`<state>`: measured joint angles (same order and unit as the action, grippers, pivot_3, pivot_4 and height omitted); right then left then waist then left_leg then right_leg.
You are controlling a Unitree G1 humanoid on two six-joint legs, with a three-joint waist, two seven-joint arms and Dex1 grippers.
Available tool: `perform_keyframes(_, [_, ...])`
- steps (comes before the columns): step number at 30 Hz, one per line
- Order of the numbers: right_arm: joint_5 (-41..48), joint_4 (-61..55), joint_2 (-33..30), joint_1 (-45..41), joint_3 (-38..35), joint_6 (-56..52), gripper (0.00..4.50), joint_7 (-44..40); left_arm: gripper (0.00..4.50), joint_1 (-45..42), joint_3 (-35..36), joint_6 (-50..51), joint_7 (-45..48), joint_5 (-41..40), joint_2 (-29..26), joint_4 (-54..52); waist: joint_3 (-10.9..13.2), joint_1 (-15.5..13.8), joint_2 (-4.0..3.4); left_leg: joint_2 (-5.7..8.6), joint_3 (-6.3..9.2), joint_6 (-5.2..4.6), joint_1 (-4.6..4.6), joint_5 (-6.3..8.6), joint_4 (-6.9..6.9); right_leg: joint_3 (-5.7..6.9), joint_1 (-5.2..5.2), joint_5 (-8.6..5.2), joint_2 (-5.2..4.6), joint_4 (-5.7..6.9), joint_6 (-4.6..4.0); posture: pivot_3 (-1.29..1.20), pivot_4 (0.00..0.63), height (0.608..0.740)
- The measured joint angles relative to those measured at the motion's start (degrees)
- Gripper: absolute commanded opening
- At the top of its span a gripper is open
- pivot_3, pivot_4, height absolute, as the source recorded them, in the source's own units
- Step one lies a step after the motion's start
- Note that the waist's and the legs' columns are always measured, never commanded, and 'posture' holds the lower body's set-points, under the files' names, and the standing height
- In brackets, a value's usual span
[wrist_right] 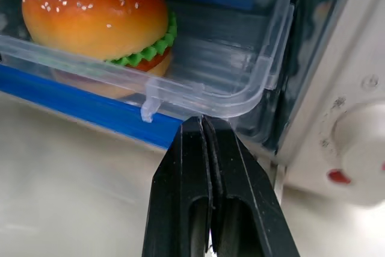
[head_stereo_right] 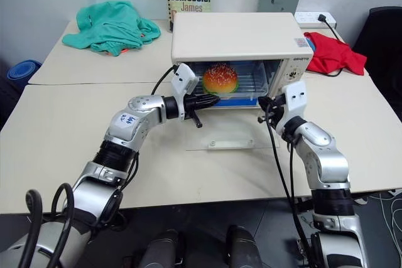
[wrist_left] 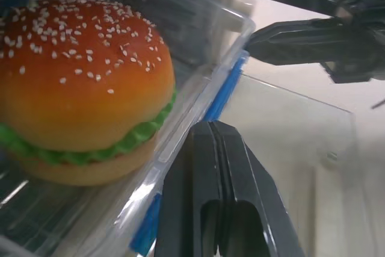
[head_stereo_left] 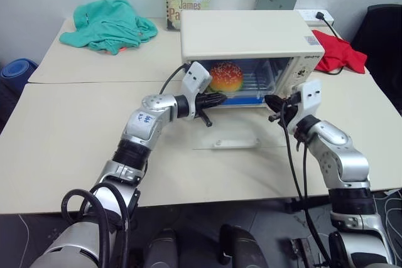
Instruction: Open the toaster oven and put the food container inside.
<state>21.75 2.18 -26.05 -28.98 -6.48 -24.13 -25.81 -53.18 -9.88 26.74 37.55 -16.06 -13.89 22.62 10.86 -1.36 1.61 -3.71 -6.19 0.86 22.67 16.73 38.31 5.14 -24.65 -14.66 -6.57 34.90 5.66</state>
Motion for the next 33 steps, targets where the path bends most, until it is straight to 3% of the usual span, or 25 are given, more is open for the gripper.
perform_keyframes(7, [2.42,-3.69,-0.47,2.86,-2.32,-2.05,0.06,-1.47,0.0,-1.3,2.16,-0.72,-1.06,0.56,1.43,2.35,0.0,0.02,0.0,0.0,-0.01,0.23,0.12,-0.13,-0.05,0.02,-0.05,0.02,0.01,0.08,0.04,0.0,0.15,0.74])
perform_keyframes(10, [6.55,-11.22,-3.47,8.78,-4.35,-6.31,0.06,-3.84,0.0,0.49,2.32,3.39,3.07,-1.08,-2.5,-4.27,0.0,0.05,-0.01,-0.01,0.0,0.24,0.25,-0.13,-0.12,0.03,-0.2,0.02,0.01,0.07,0.04,0.0,0.15,0.74])
perform_keyframes(18, [22.37,-35.02,-13.45,31.43,-14.59,-18.6,0.0,-11.26,2.28,13.09,10.83,18.1,20.08,-15.22,-25.37,-29.01,-0.03,0.85,-0.08,-0.1,-0.09,0.18,0.38,-0.08,-0.13,-0.04,-0.55,-0.03,0.05,0.06,-0.05,0.0,0.15,0.74])
perform_keyframes(21, [23.88,-38.09,-13.45,37.71,-15.1,-19.72,0.0,-10.99,3.22,16.71,14.62,18.96,26.5,-18.16,-34.92,-33.04,-0.03,0.84,-0.08,-0.06,-0.07,0.07,0.21,0.0,-0.11,-0.09,-0.4,-0.02,0.02,0.02,-0.11,0.0,0.15,0.74])
perform_keyframes(25, [19.23,-35.63,-9.38,37.02,-11.24,-18.31,0.0,-6.4,4.39,18.15,17.28,17.65,31.6,-18.69,-41.28,-33.0,-0.04,0.51,-0.07,-0.07,-0.04,0.07,0.15,0.0,-0.12,-0.07,-0.33,-0.05,0.03,-0.03,-0.19,0.0,0.15,0.74])
perform_keyframes(33, [9.77,-20.44,-4.95,27.23,-3.87,-11.55,0.0,-4.09,4.45,17.14,17.83,15.03,33.09,-19.39,-41.73,-33.23,-0.02,0.16,-0.13,-0.04,-0.13,0.19,0.41,-0.05,-0.09,-0.17,-0.64,-0.04,0.07,0.13,-0.17,0.0,0.15,0.74])
